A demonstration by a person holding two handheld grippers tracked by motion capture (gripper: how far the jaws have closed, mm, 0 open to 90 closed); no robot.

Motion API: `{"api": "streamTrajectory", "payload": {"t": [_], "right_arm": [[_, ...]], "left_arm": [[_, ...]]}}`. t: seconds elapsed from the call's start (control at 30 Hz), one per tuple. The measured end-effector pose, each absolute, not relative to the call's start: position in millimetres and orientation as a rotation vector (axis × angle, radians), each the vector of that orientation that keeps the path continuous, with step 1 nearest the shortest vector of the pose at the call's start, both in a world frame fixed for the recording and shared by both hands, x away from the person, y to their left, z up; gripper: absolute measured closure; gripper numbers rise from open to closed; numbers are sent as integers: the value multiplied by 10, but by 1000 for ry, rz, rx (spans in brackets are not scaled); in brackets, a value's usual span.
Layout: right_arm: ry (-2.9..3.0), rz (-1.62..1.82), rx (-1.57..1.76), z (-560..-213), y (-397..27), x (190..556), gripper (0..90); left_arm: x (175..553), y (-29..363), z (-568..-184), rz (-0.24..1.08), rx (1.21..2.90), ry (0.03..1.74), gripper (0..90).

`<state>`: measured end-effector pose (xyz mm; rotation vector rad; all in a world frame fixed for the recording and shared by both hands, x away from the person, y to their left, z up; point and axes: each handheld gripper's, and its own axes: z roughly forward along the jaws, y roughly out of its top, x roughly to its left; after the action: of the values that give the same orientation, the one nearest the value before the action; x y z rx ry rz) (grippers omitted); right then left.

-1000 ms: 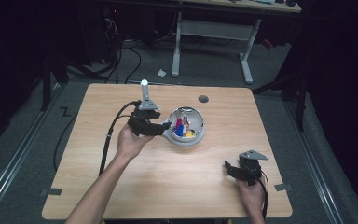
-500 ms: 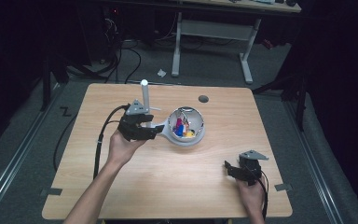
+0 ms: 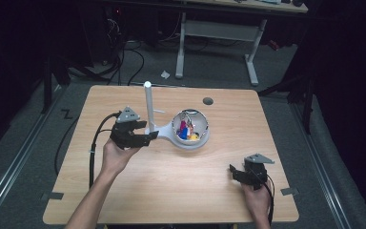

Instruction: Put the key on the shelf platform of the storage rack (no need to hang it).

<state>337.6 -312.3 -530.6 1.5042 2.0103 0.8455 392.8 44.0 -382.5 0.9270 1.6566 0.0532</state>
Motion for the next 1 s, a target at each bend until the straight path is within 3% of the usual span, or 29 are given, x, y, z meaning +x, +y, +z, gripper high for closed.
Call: {"api": "streamTrajectory", "payload": {"t": [1.0], "right_arm": [[2009,845,1505,-5306,-3122,3375,316]], "left_arm": [[3780,868,-3922,75,812,1688,342]]}}
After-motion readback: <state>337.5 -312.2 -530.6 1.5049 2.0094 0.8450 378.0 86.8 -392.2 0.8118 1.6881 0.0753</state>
